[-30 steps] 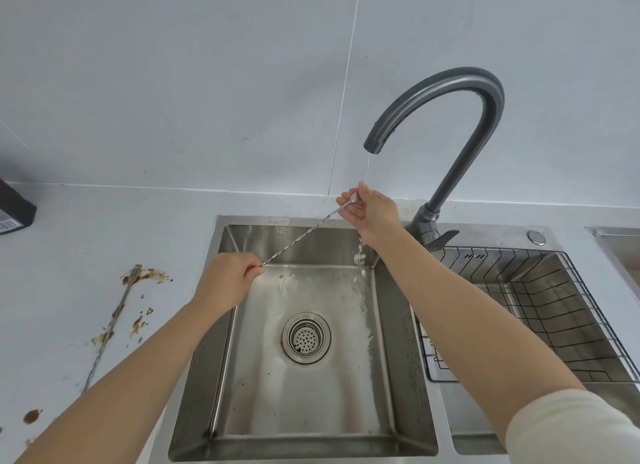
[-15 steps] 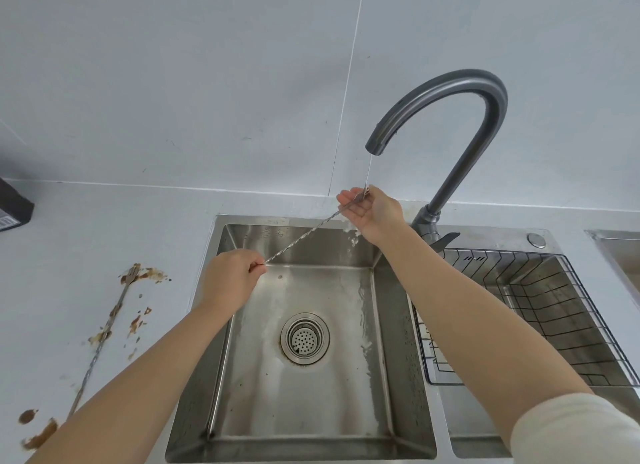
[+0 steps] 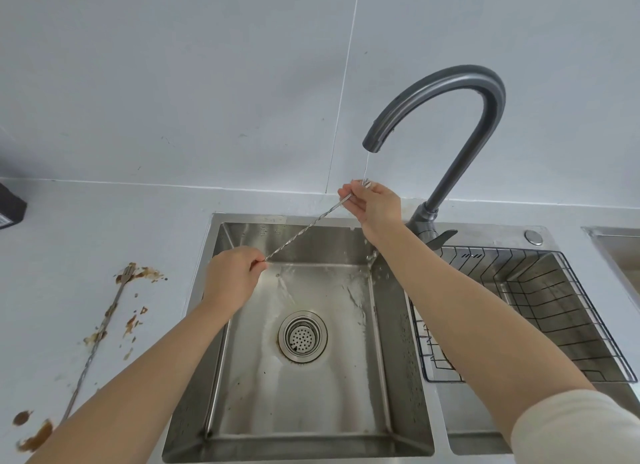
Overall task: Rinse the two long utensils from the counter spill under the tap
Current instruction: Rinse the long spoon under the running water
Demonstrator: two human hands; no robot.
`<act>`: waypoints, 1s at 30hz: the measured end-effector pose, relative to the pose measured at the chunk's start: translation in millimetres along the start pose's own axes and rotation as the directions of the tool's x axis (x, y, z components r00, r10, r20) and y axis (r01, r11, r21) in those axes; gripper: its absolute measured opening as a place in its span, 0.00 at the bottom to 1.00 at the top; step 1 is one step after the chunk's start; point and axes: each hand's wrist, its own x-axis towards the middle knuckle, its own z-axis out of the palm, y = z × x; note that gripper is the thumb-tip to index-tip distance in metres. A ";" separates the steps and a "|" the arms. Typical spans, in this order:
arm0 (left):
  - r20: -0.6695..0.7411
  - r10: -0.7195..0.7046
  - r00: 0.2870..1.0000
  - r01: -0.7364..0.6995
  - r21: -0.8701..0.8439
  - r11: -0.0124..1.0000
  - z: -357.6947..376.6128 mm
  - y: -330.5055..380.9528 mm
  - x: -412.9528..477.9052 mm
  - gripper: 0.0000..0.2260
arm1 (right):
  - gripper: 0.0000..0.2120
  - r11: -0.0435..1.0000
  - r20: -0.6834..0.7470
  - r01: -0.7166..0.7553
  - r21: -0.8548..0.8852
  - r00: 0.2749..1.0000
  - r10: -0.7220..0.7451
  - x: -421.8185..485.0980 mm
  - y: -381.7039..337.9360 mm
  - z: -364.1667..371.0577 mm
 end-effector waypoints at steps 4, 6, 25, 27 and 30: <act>-0.005 0.019 1.000 -0.019 -0.026 0.999 4.1 9.7 5.3 0.06 | 0.19 0.995 -0.039 -0.072 -0.070 0.997 0.069 -2.3 3.3 5.1; -0.020 0.019 1.000 -0.020 -0.045 0.999 6.1 14.1 9.4 0.05 | 0.20 0.997 -0.045 -0.058 -0.051 0.997 0.056 -2.3 3.5 5.6; 0.015 0.038 0.999 -0.038 -0.018 0.999 14.6 30.3 22.3 0.06 | 0.09 0.997 0.049 0.020 -0.080 0.999 -0.016 -0.9 -0.1 6.0; 0.019 0.041 0.999 -0.041 -0.015 0.999 15.4 32.4 24.0 0.07 | 0.07 0.998 0.070 0.035 -0.060 0.997 -0.031 -0.9 -3.0 3.0; 0.010 0.048 0.999 -0.048 -0.022 0.999 15.9 38.1 27.9 0.07 | 0.09 1.000 0.068 0.015 -0.018 0.998 -0.014 -1.5 -5.2 0.8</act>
